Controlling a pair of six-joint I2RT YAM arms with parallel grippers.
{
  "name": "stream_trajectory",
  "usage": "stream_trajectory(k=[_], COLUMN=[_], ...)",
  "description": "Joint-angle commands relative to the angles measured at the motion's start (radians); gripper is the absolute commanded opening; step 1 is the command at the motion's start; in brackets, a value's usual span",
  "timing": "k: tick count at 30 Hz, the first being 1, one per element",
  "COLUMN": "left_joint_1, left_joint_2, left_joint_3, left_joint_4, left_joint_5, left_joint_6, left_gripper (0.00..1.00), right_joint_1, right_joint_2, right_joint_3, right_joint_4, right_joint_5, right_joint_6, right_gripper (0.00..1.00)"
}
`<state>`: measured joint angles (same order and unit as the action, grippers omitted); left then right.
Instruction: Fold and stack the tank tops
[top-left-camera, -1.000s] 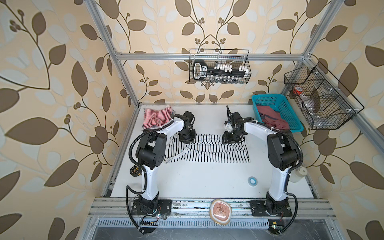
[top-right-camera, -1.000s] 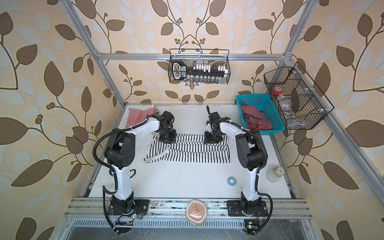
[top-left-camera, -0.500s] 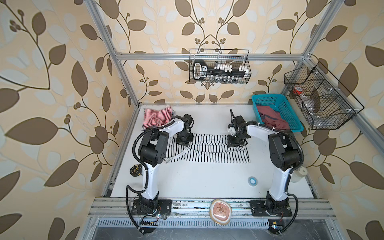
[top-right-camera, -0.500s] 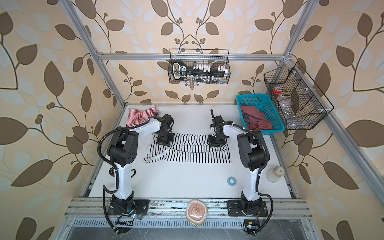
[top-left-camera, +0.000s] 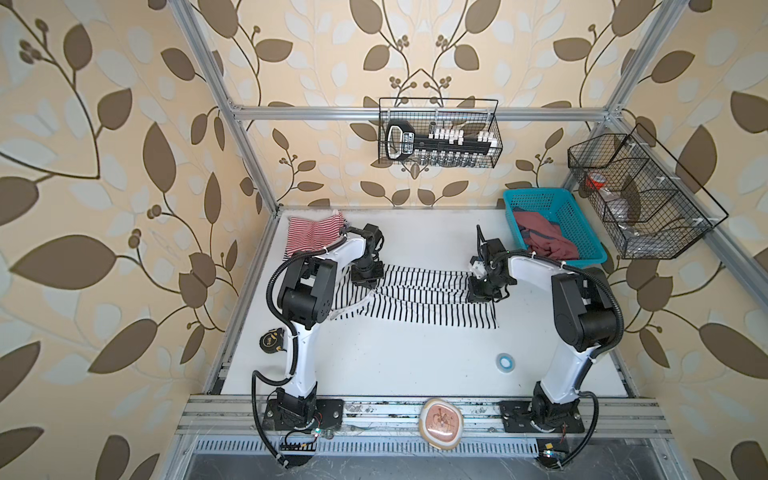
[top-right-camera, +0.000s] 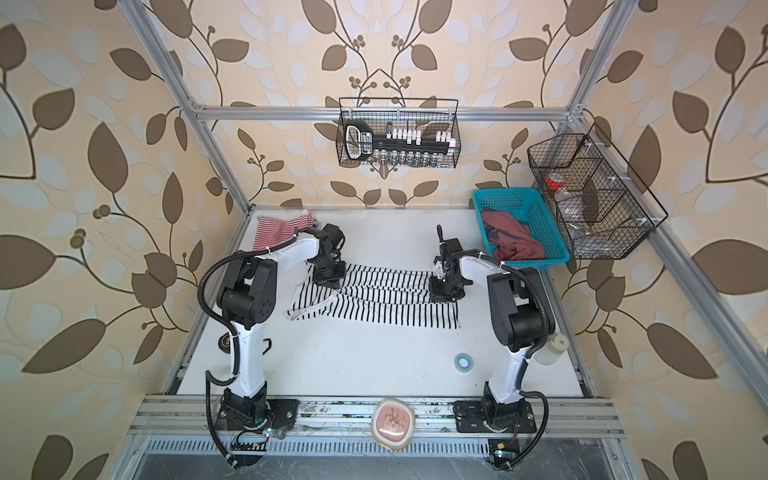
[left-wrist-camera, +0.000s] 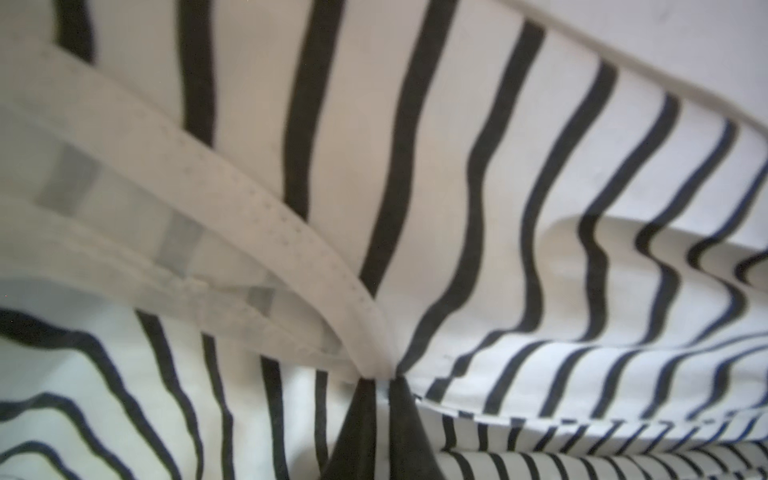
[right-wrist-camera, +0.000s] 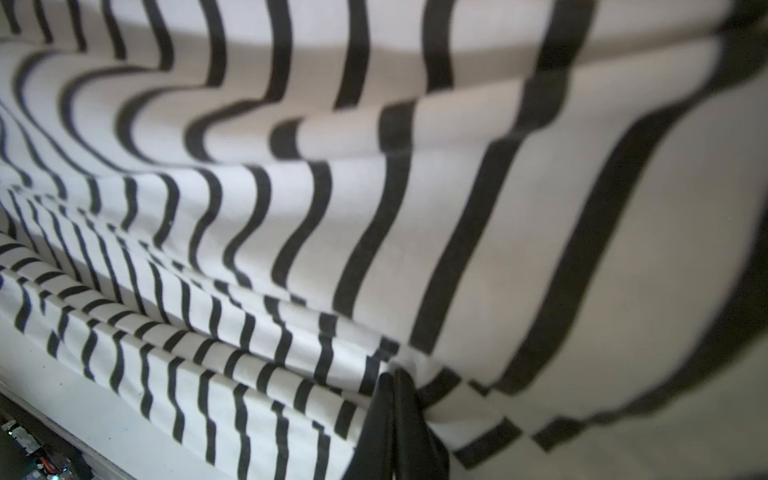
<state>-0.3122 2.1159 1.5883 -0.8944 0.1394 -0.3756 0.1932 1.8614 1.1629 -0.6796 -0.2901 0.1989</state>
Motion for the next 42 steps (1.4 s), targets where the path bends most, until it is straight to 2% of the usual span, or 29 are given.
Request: stream_trajectory(k=[1,8,14,21,28,35,42], left_joint_1=[0.012,0.012,0.013,0.017,0.018,0.012,-0.004], left_joint_2=[0.015,-0.079,-0.051,0.061,0.216,0.323,0.443], left_joint_3=[0.039,0.042,0.089,0.147,0.295,0.441,0.648], left_joint_4=[-0.026,-0.025,-0.043,-0.048,-0.099,-0.108,-0.085], left_joint_5=[-0.028,-0.014,-0.037,-0.084,-0.070,0.025,0.154], left_joint_6=[-0.001,-0.025,-0.031,-0.061,-0.058,-0.051,-0.042], left_gripper=[0.19,0.25,0.26,0.26,0.25,0.21,0.22], right_joint_1=[0.029,0.089,0.106,0.109,0.108,0.107,0.128], right_joint_2=[-0.045,0.068,0.191,0.213,0.188,0.107,0.008], right_joint_3=[0.074,0.328,0.381,0.311,0.222,0.049,-0.089], right_joint_4=[-0.070,-0.129,-0.130,-0.094,-0.099,-0.060,-0.039], right_joint_5=[-0.004,-0.024,-0.032,-0.021,0.093,0.104,0.034], right_joint_6=[-0.001,-0.022,-0.030,-0.032,-0.040,0.001,0.062], right_gripper=[0.09,0.13,0.17,0.18,0.25,0.25,0.25])
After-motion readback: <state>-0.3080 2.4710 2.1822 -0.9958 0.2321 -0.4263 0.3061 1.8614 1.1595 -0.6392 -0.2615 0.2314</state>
